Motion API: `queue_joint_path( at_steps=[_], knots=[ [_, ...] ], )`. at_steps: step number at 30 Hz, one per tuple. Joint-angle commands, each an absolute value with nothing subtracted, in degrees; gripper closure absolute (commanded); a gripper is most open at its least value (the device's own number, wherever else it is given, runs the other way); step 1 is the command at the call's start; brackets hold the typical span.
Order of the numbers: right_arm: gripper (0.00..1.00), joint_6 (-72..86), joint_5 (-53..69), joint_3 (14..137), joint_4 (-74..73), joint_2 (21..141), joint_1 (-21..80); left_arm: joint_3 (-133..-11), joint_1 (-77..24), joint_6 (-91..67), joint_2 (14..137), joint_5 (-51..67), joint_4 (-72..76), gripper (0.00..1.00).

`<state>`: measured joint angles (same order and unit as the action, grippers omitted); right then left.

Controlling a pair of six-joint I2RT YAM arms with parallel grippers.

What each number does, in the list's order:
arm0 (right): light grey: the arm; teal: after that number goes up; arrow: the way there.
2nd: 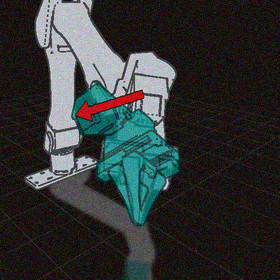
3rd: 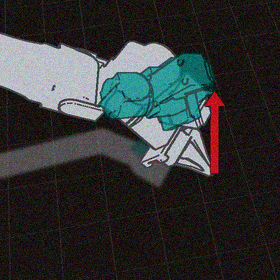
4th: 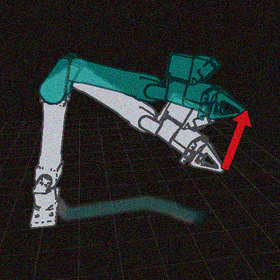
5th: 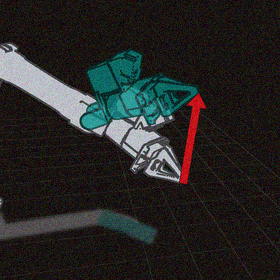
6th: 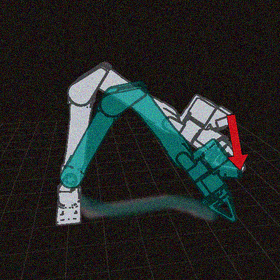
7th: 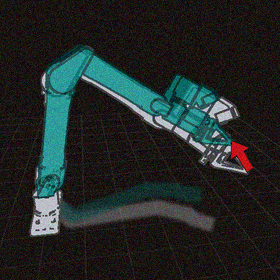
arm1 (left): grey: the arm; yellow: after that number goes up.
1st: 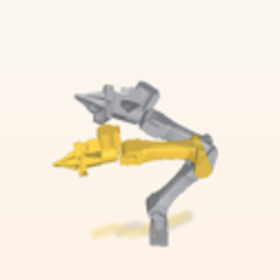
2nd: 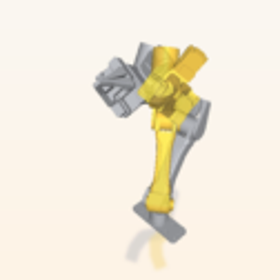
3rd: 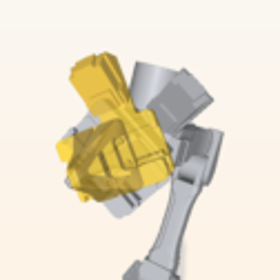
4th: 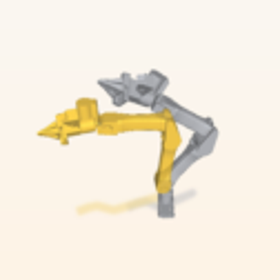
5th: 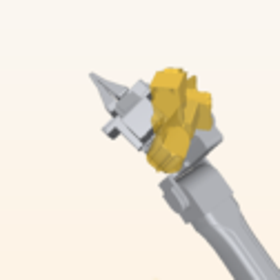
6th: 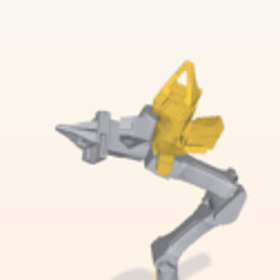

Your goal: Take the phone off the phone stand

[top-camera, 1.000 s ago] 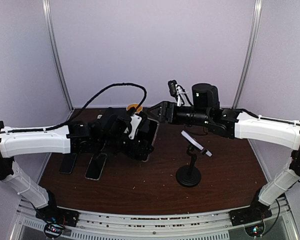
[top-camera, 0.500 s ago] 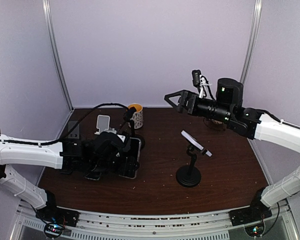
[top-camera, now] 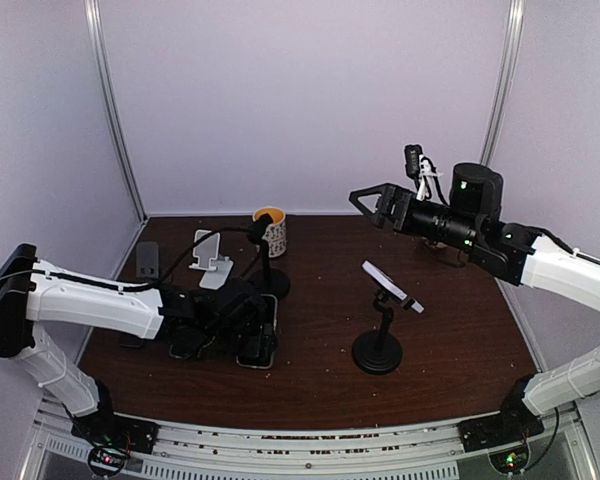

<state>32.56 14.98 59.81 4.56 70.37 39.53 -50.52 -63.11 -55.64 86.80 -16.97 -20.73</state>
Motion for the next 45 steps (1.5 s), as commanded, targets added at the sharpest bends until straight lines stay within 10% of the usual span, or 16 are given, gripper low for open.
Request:
queue_joint_path(
  at_steps=[1, 22, 45],
  knots=[
    [0.00, 31.63, 15.24, 58.44, 6.04, 68.56, 38.62, -51.18, -60.44, -55.45, 88.38, -15.79, -15.63, 0.81],
    [0.00, 31.99, 17.38, 58.00, 6.88, 70.04, 37.18, -51.86, -55.81, -52.44, 97.17, -13.76, -11.60, 0.66],
    [0.00, 31.08, 18.71, 58.95, 5.20, 70.16, 36.58, -51.69, -56.45, -51.23, 93.67, -17.77, -12.50, 0.08]
  ],
)
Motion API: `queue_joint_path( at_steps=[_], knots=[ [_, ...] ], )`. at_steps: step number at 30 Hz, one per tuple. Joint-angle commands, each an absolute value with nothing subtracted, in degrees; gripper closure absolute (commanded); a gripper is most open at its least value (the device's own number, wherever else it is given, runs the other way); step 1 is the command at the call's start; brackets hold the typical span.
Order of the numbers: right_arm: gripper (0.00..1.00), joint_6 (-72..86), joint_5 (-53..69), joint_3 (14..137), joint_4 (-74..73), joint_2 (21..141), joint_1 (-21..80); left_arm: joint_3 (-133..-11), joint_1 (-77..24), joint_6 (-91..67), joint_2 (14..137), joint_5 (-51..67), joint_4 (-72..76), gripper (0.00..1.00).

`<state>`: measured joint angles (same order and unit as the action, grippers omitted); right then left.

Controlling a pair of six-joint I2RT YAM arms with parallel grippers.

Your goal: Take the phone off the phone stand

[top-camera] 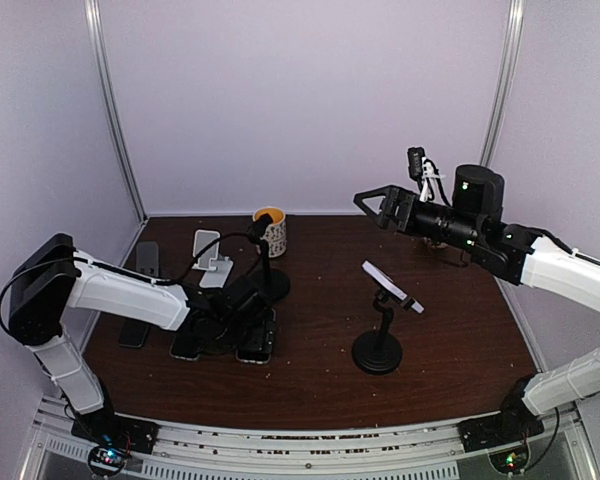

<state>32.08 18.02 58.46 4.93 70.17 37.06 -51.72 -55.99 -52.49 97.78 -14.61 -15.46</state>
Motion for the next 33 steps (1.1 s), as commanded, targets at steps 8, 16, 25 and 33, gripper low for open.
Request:
queue_joint_path(
  at_steps=[8, 16, 25, 33],
  knots=[
    [0.00, 30.53, 19.88, 59.57, 4.73, 70.05, 35.87, -49.88, -59.47, -48.70, 87.09, -22.78, -12.67, 0.02],
    [0.00, 29.08, 22.53, 58.79, 3.82, 68.42, 33.11, -47.99, -66.88, -38.56, 76.94, -31.52, -9.92, 0.02],
    [0.00, 27.18, 35.01, 55.21, 3.63, 65.77, 25.94, -43.19, -70.84, -12.24, 76.59, -16.12, 17.90, 0.02],
    [0.00, 26.00, 44.56, 51.67, 4.91, 64.35, 22.10, -53.45, -70.93, -9.49, 86.61, -7.06, 24.09, 0.02]
  ],
)
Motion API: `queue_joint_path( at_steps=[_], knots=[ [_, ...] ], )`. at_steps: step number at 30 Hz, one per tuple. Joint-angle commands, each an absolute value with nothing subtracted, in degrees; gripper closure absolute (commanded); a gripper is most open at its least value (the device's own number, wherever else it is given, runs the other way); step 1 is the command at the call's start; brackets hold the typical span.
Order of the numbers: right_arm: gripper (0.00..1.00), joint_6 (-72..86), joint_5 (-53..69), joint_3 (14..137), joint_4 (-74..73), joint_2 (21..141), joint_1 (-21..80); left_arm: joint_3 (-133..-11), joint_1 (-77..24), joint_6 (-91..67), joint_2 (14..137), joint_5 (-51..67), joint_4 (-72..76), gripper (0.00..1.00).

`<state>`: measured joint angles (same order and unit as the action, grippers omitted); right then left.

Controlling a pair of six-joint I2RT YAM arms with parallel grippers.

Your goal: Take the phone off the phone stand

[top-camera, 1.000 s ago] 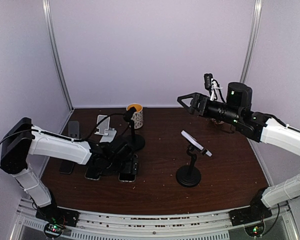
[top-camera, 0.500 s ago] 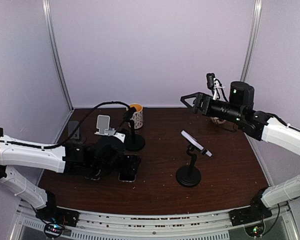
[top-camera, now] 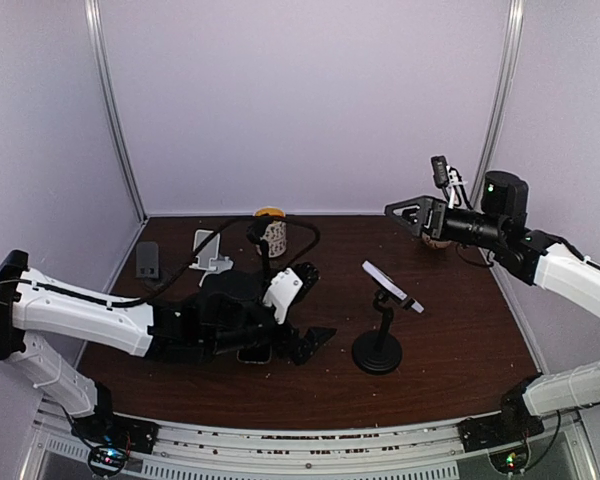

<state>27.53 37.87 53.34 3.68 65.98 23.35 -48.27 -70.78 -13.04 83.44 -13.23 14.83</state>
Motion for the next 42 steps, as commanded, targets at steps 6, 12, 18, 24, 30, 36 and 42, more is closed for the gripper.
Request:
queue_joint_path(
  at_steps=[6, 12, 18, 24, 30, 36, 42],
  knots=[
    [0.00, 26.91, 43.52, 48.69, 5.87, 62.49, 19.90, -64.60, -71.40, -19.77, 92.08, -5.43, 19.94, 0.02],
    [0.00, 28.51, 44.14, 47.38, 7.81, 61.31, 18.15, -64.96, -72.55, -22.35, 93.18, -6.70, 24.23, 0.02],
    [0.00, 29.20, 44.99, 47.10, 8.48, 60.59, 17.66, -67.31, -72.53, -18.95, 96.79, -10.04, 26.71, 0.02],
    [0.00, 29.12, 45.18, 46.81, 8.44, 59.70, 17.14, -70.21, -71.55, -16.86, 99.89, -9.97, 25.63, 0.02],
    [0.00, 29.09, 45.66, 46.90, 8.61, 59.86, 16.77, -73.97, -70.88, -15.25, 102.98, -8.00, 24.83, 0.02],
    [0.00, 29.15, 45.62, 46.50, 8.44, 59.33, 16.37, -74.44, -67.94, -17.15, 104.49, -2.53, 26.75, 0.02],
    [0.00, 28.92, 45.59, 45.95, 8.46, 59.11, 16.04, -74.22, -67.24, -14.62, 105.02, 0.68, 28.88, 0.02]
  ],
)
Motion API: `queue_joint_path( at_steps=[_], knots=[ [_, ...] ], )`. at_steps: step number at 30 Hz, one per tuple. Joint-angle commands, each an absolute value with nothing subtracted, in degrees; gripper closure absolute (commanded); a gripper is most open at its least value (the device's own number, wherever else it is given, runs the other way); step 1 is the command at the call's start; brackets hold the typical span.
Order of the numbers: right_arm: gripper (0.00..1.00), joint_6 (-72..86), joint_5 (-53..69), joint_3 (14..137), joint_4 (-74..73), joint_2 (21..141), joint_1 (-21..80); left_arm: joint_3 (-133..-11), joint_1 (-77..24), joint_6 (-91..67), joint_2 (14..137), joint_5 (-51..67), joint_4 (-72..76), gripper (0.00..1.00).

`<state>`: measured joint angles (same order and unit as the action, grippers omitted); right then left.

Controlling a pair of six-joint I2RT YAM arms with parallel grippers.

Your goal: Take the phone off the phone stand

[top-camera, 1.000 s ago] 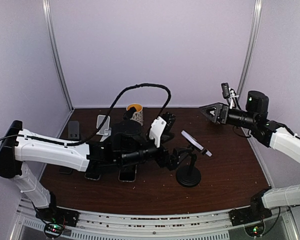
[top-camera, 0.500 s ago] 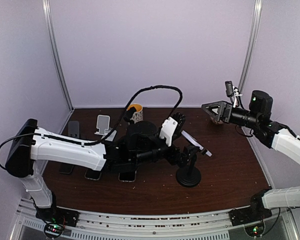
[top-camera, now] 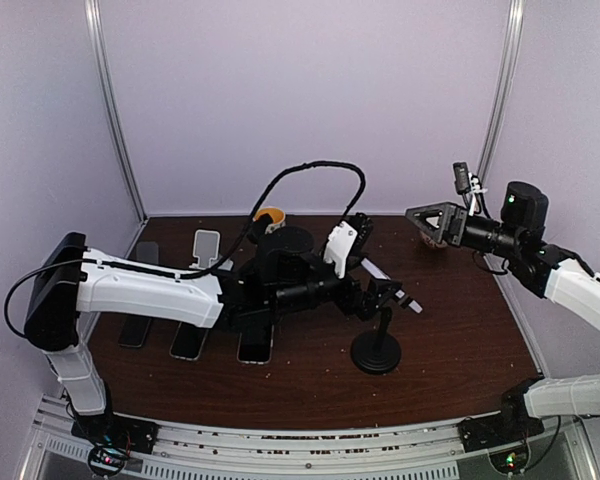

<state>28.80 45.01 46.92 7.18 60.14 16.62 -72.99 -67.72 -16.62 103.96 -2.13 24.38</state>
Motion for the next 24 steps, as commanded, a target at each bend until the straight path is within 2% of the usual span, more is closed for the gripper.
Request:
queue_joint_path(
  at_steps=[1, 4, 11, 19, 24],
  knots=[
    [0.00, 28.87, 45.61, 45.92, 8.45, 59.12, 16.01, -74.37, -67.18, -14.31, 105.09, 1.08, 28.87, 0.02],
    [0.00, 28.82, 45.68, 45.85, 8.27, 59.11, 15.78, -75.27, -66.87, -13.29, 105.46, 3.15, 27.69, 0.08],
    [0.00, 28.34, 45.75, 45.49, 7.36, 58.47, 15.29, -72.34, -64.35, -13.12, 103.11, 9.20, 29.70, 0.33],
    [0.00, 30.72, 47.82, 43.59, 9.57, 58.11, 15.29, -70.19, -60.29, -9.54, 99.57, 26.45, 30.24, 0.45],
    [0.04, 31.46, 49.33, 41.67, 9.90, 57.39, 15.38, -71.27, -58.70, -8.11, 100.11, 41.09, 30.78, 0.52]
  ],
)
